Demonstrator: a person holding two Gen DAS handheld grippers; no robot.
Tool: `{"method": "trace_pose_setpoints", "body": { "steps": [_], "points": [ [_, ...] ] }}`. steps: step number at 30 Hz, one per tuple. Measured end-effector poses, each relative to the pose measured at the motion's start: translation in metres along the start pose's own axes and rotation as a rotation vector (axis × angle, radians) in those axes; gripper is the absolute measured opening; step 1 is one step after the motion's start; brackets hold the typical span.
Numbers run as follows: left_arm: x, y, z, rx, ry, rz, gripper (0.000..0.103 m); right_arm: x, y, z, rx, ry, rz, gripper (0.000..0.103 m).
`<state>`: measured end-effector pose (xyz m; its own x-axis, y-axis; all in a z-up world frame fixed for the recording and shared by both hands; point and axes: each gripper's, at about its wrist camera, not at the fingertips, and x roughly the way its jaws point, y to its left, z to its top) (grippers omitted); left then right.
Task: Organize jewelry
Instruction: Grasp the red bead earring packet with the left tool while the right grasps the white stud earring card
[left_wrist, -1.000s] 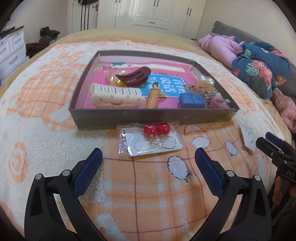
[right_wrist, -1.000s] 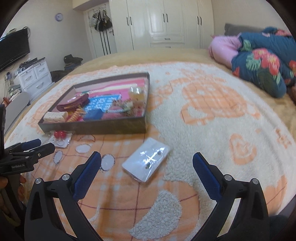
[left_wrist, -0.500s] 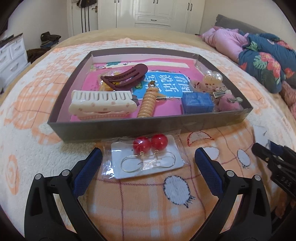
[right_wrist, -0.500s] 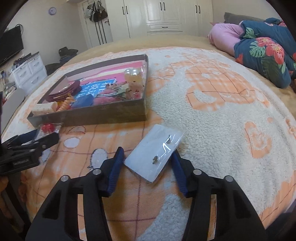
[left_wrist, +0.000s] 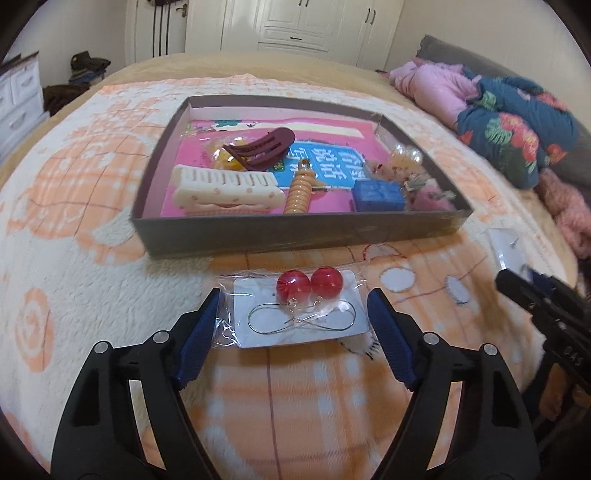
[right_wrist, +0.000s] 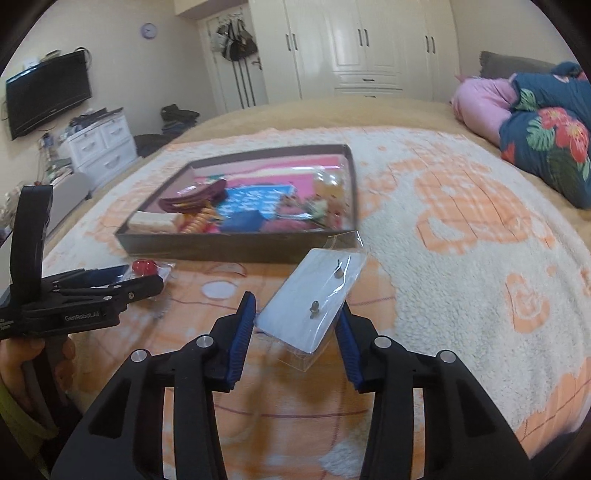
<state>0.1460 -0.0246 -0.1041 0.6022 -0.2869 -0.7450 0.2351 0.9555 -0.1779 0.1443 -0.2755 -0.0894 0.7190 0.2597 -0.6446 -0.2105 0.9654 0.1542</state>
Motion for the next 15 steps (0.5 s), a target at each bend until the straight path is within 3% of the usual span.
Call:
{"method": "trace_pose_setpoints", "body": {
  "steps": [7, 15],
  "points": [
    [-0.029, 0.007, 0.017, -0.025, -0.112, 0.006, 0.070, -0.009, 0.015, 0.014, -0.044, -0.046, 0.035, 0.041],
    [-0.033, 0.011, 0.033, -0.028, -0.158, 0.026, 0.070, 0.003, 0.026, 0.032, -0.097, -0.069, 0.046, 0.041]
  ]
}}
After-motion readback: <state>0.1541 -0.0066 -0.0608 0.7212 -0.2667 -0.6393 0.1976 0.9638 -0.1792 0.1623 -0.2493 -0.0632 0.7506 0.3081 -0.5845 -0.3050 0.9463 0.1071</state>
